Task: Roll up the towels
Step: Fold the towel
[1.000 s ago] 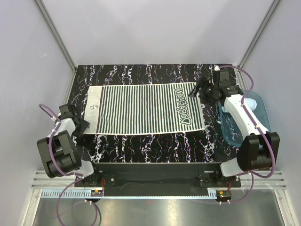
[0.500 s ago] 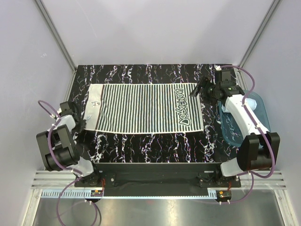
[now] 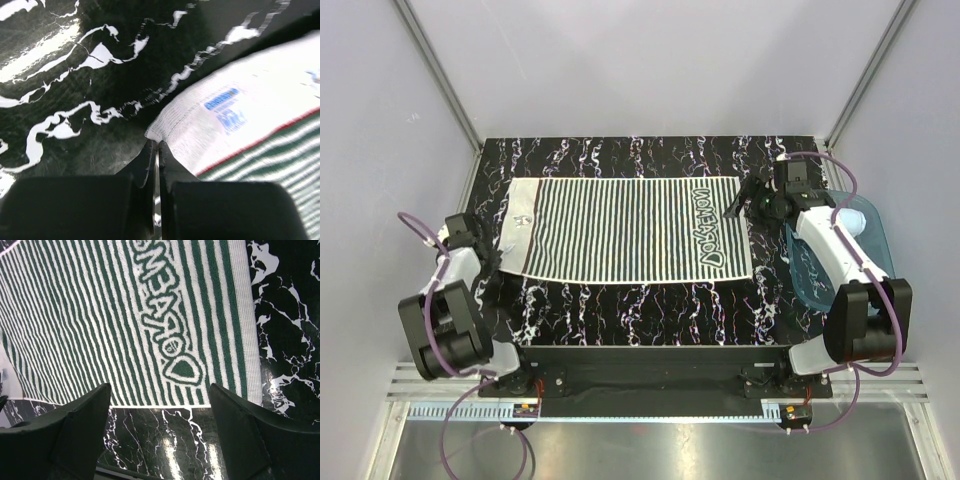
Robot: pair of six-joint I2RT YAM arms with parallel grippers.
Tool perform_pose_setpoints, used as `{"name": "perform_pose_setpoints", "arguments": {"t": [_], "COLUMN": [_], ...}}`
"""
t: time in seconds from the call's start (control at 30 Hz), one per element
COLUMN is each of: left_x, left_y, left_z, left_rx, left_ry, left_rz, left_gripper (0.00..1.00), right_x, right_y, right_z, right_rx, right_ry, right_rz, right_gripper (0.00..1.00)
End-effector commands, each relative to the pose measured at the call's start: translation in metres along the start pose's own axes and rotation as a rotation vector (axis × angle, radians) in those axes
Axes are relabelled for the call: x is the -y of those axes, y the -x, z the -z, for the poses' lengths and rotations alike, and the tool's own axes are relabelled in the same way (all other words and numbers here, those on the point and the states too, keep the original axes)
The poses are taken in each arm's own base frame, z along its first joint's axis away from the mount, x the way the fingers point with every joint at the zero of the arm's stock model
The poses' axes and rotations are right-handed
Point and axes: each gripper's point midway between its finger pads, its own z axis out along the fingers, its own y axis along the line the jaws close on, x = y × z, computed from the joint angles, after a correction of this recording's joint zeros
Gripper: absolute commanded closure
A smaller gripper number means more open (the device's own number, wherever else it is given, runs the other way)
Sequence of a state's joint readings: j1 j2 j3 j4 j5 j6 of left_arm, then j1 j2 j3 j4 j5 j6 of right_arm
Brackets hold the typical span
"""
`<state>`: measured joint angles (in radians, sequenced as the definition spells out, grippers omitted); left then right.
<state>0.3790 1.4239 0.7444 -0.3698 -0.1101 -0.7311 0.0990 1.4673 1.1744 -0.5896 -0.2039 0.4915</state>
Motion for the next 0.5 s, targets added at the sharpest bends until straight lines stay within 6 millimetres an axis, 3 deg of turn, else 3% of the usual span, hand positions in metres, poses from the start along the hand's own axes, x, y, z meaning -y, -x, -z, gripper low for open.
{"name": "perform_pose_setpoints", "arguments": {"t": [0.0,0.2,0.47], "left_x": [0.024,0.040,0.042], "left_y": [0.025,0.025,0.025], "left_z": [0.034,0.065,0.084], "left_rx": [0.077,0.049,0.077], "left_ry": [-0.098,-0.204,-0.253], "left_rz": [-0.017,-0.078,-0.129], "left_gripper": [1.00,1.00,1.00], "right_x": [0.002,0.023,0.068], "right_y": [-0.004,-0.034,-0.072], "right_z": [0.002,-0.017,-0.030], "right_rx": [-0.002,-0.102,-0.180], "right_ry": [0.016,-0.031,-0.205], "right_rz": [-0.003,-0.058,-0.112], "right_gripper": [0.13,0.14,0.21]}}
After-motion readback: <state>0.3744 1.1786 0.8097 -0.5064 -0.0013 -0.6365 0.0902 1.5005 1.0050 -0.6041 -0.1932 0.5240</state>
